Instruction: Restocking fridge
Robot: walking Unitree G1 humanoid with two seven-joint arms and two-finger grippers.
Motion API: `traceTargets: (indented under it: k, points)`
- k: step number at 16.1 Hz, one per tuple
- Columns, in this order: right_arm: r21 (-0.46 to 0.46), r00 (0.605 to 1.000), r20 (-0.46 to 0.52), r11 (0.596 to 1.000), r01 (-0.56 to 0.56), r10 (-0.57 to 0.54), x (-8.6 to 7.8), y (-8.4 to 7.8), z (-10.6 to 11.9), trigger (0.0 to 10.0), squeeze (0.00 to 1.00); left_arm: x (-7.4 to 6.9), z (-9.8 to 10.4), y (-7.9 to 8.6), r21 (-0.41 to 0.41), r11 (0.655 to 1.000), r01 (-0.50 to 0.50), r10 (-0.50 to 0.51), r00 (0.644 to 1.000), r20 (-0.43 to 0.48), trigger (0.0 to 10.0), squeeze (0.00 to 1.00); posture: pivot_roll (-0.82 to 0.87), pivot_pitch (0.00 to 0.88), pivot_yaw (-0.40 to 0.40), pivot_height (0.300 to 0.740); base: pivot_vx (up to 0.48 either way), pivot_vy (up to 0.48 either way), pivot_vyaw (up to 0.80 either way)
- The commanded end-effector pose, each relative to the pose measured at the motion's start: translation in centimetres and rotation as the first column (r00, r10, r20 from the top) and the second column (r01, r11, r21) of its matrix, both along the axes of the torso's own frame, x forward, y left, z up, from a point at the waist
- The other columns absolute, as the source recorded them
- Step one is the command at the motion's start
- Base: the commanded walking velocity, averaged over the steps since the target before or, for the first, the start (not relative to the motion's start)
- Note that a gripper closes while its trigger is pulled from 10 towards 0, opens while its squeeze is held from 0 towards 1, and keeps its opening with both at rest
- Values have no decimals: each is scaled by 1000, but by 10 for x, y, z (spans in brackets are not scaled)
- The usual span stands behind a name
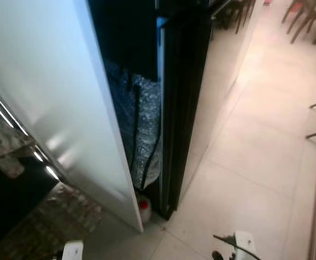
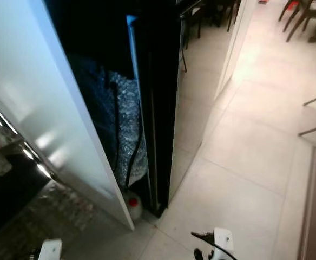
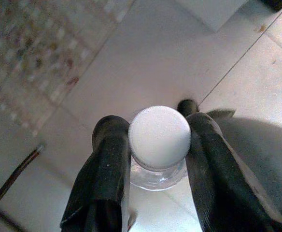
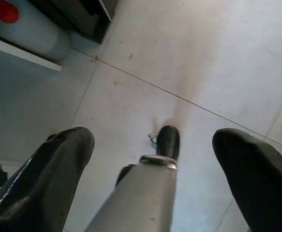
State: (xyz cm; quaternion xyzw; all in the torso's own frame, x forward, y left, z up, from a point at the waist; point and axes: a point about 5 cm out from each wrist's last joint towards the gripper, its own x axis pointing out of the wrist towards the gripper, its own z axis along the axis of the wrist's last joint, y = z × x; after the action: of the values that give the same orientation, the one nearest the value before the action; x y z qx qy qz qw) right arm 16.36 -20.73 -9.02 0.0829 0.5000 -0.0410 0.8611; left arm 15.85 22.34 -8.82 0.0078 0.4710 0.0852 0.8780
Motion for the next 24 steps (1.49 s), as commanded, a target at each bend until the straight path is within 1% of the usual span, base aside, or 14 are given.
traceTargets:
  k: [1, 8, 11, 17, 18, 19, 20, 24]
  points:
    - [3, 1000, 1, 1000, 13, -13, -2, 1, -1, 10000, 0, -11, -4, 1, -1, 1000, -1, 1, 999, -37, 10000, 0, 125, 67, 26, 740, 0, 289, 0]
    - [1, 1000, 3, 1000, 28, -28, -1, 1, -1, 10000, 0, -11, -4, 2, -3, 1000, -3, 3, 999, -37, 10000, 0, 125, 68, 26, 740, 0, 286, 0]
    - [3, 1000, 1, 1000, 18, -18, -1, 2, -1, 10000, 0, -11, -4, 3, -2, 1000, -3, 3, 999, -37, 10000, 0, 124, 69, 29, 740, 0, 292, -671]
    - [2, 999, 8, 999, 33, -33, -1, 2, -1, 10000, 0, -11, -4, 4, -1, 1000, 0, 0, 999, -38, 10000, 0, 126, 68, 34, 740, 0, 295, 0]
    - [8, 1000, 8, 1000, 21, -21, -1, 3, -1, 10000, 0, -11, -4, 4, 0, 1000, 0, -1, 999, -38, 10000, 0, 126, 68, 34, 740, 0, 292, 0]
    - [20, 999, 8, 999, 34, -34, -1, 4, -1, 10000, 0, -11, -4, 4, 0, 1000, 0, 0, 999, -38, 10000, 0, 127, 66, 34, 740, 0, 292, -788]
    - [13, 1000, 6, 1000, 27, -27, -1, 4, -1, 10000, 0, -11, -4, 4, 0, 1000, 0, 0, 999, -38, 10000, 0, 125, 64, 37, 740, 0, 300, -788]
    - [6, 999, 20, 1000, 31, -31, 0, 3, -1, 10000, 0, -11, -4, 4, 2, 1000, 5, -5, 999, -38, 10000, 0, 126, 59, 36, 740, 0, 327, 0]
